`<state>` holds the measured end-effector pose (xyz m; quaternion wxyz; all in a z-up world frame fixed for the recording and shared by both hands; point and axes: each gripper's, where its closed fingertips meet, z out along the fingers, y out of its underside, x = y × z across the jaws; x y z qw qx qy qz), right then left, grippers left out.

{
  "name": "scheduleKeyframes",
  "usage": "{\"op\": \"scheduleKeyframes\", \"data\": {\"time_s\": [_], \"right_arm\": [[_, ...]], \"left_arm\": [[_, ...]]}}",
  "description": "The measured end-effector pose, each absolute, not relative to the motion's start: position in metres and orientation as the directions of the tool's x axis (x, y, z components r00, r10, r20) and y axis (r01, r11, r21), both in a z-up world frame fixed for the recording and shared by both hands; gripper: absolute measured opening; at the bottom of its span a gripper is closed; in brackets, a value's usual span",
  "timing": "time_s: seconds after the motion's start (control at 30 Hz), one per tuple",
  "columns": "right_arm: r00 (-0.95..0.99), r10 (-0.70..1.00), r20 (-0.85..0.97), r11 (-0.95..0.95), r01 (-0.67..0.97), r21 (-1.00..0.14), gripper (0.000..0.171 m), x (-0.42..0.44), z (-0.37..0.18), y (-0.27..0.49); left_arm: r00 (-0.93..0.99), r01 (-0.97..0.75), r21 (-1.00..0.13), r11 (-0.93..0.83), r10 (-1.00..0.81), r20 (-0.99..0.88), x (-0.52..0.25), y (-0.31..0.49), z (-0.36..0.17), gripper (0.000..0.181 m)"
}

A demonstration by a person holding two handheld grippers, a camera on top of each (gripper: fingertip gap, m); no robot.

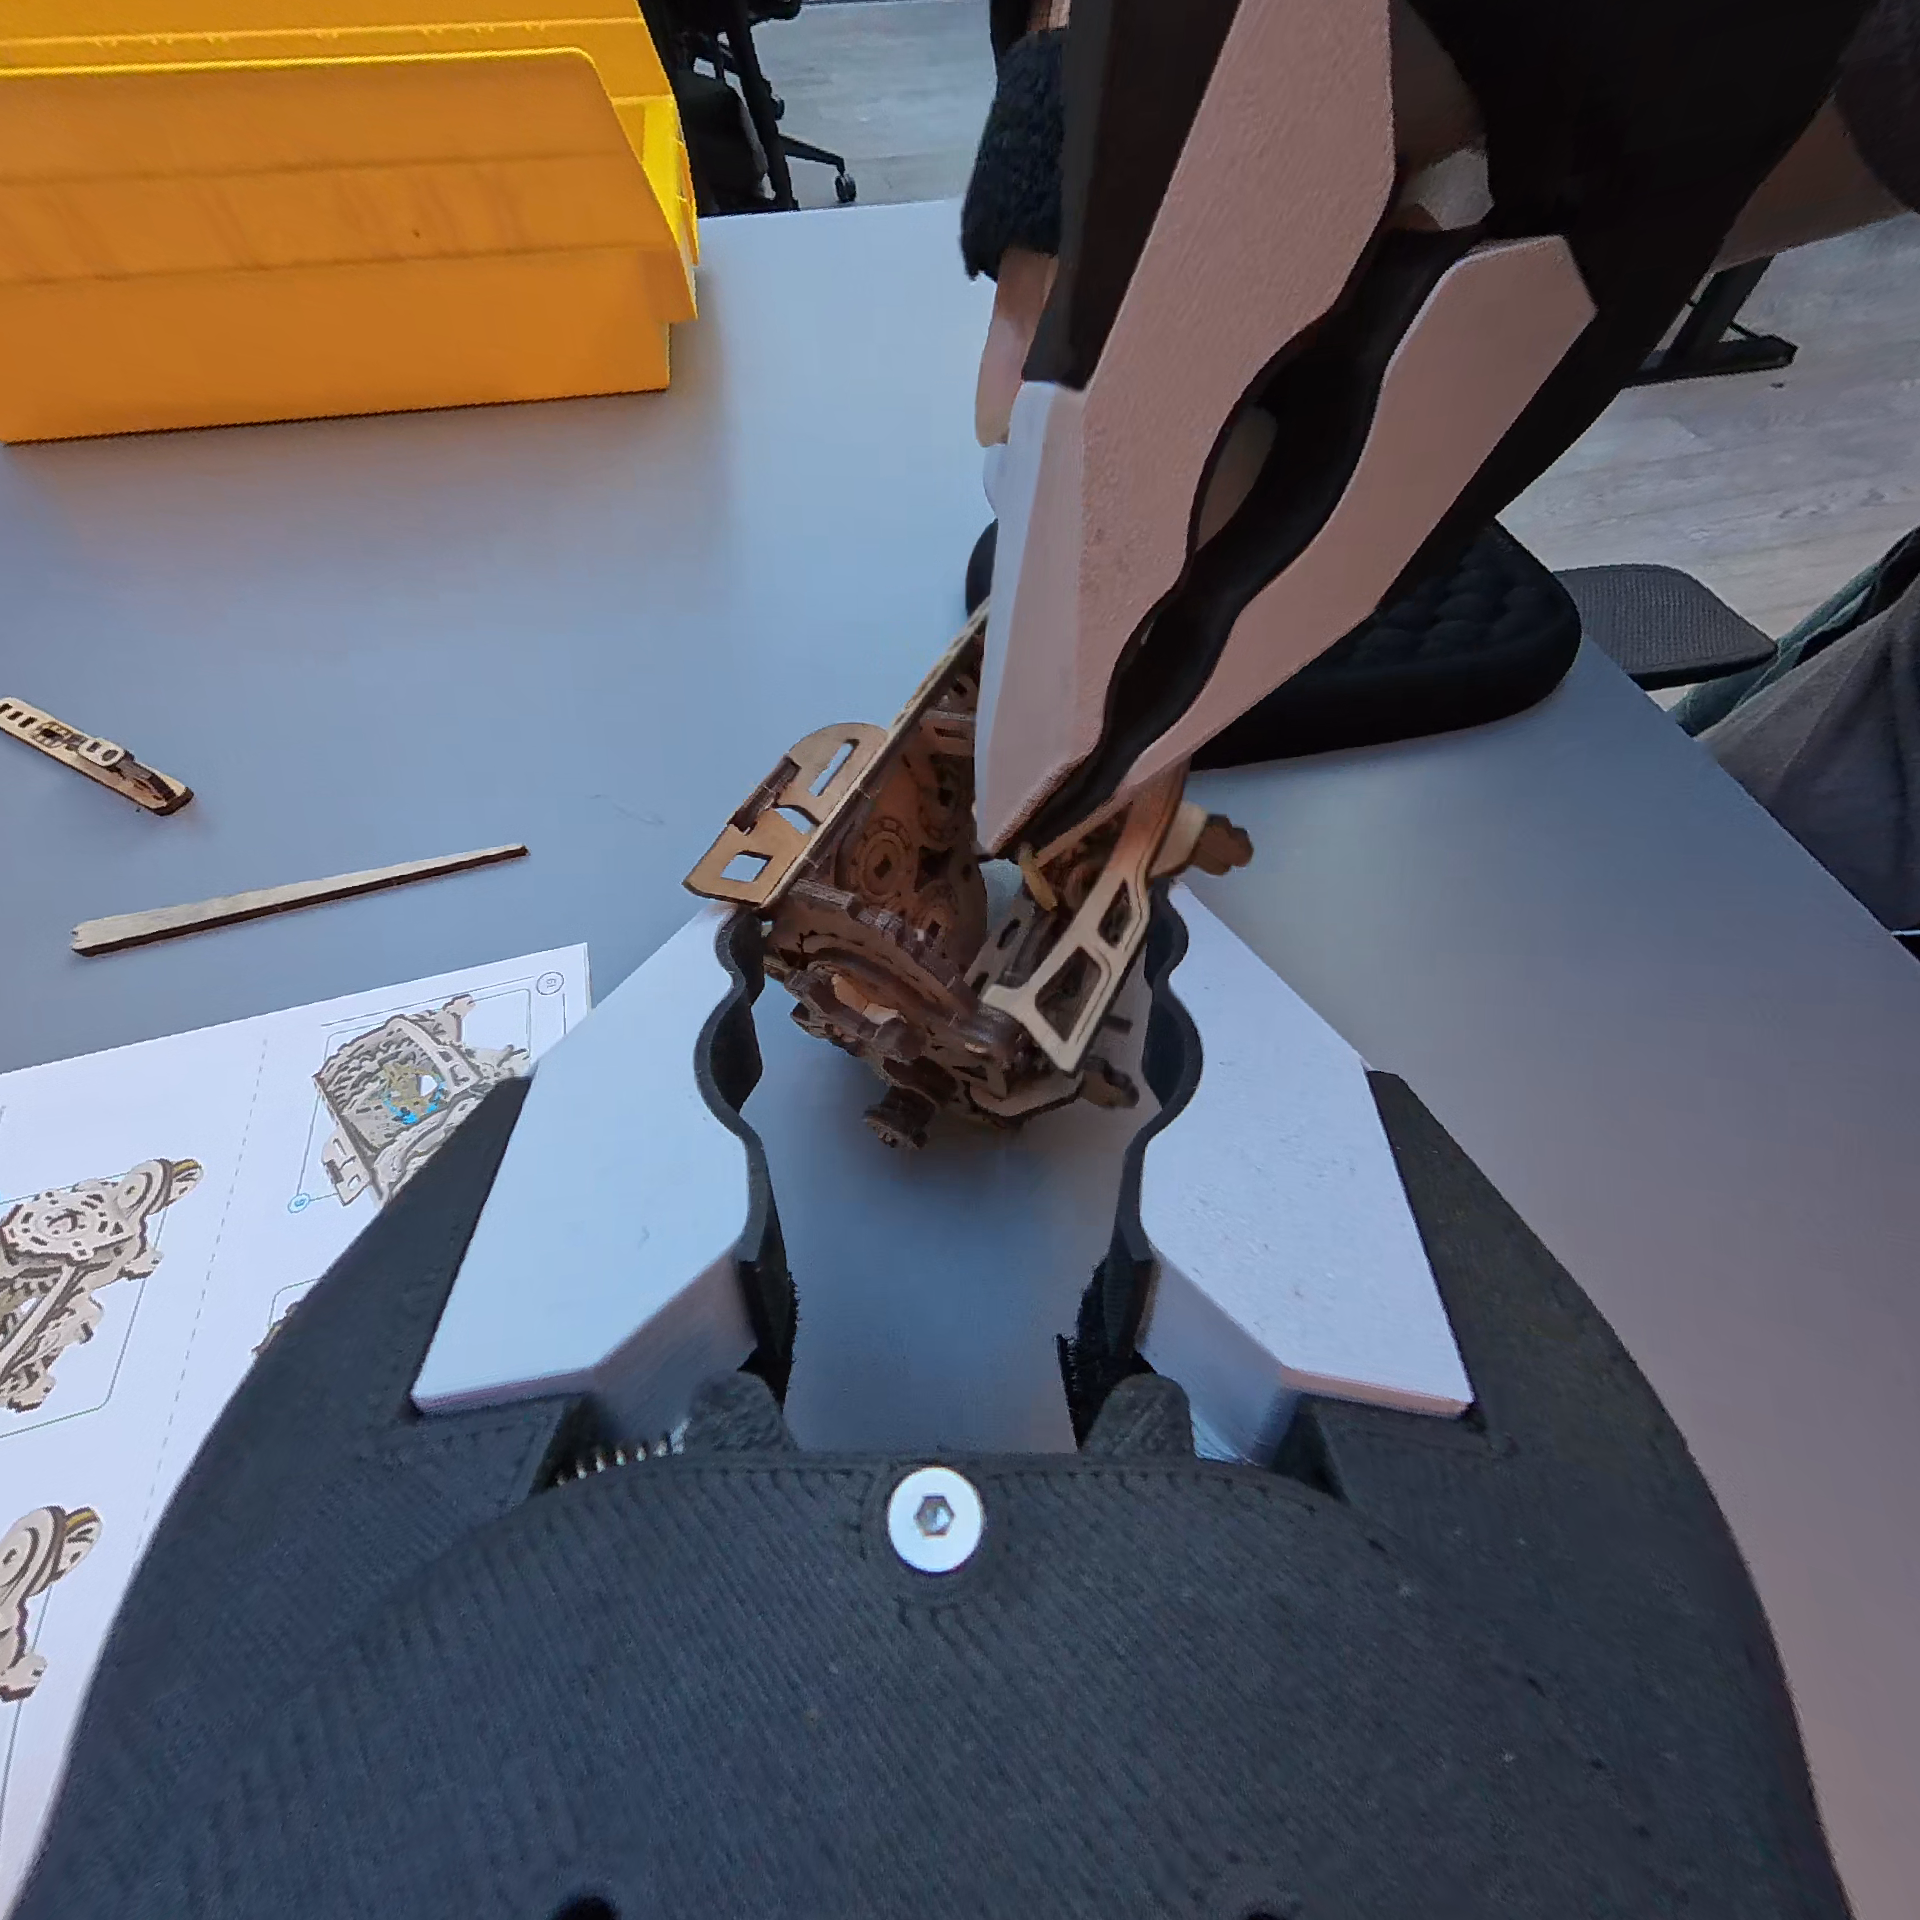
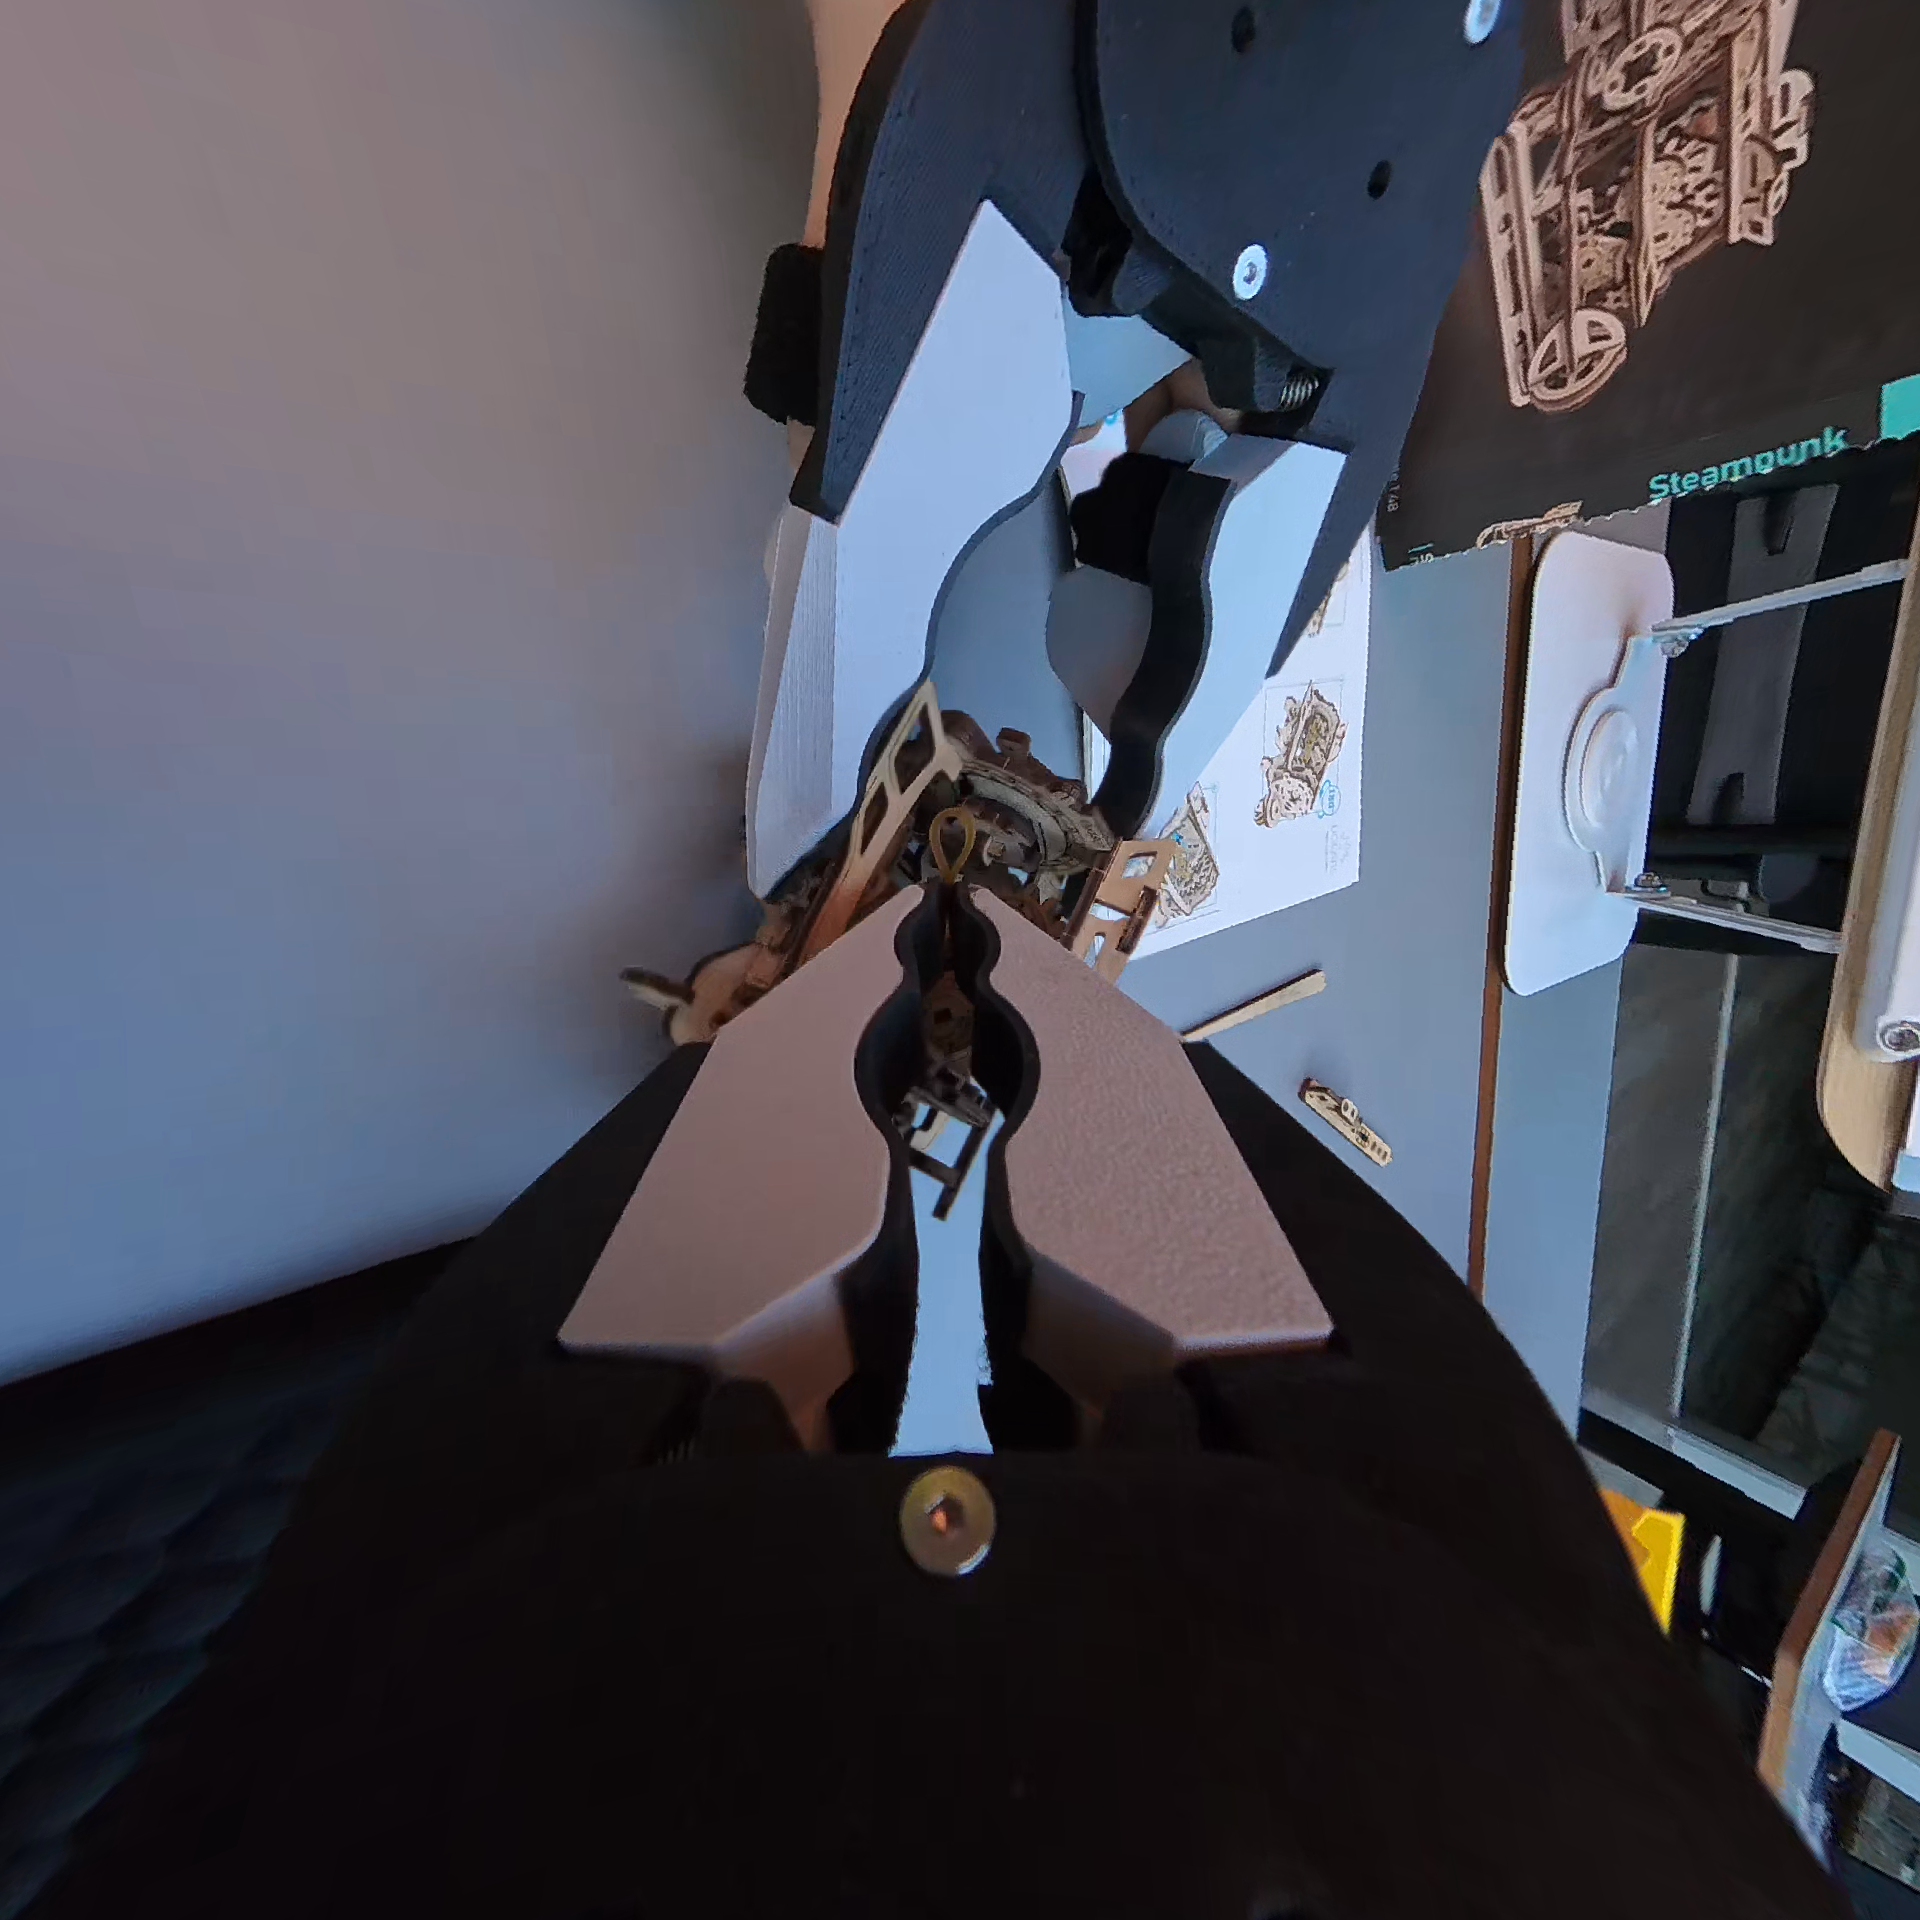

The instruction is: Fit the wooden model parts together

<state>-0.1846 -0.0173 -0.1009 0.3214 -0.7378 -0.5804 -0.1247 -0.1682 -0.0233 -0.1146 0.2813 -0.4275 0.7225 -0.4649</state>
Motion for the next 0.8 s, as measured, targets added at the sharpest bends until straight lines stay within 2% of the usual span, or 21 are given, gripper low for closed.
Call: {"op": "scheduleKeyframes", "data": {"time_s": [0.43,0.8], "right_arm": [[0.392,0.751,0.532,-0.072,0.849,-0.524,0.0,-0.19,-0.092,-0.025],[0.397,0.74,0.543,-0.03,0.825,-0.564,0.0,-0.189,-0.091,-0.027]], "left_arm": [[-0.485,-0.357,-0.912,0.202,-0.874,-0.003,-0.17,-0.023,-0.115,0.073],[-0.558,-0.38,-0.924,-0.047,-0.785,0.269,-0.181,-0.02,-0.091,0.089]]}}
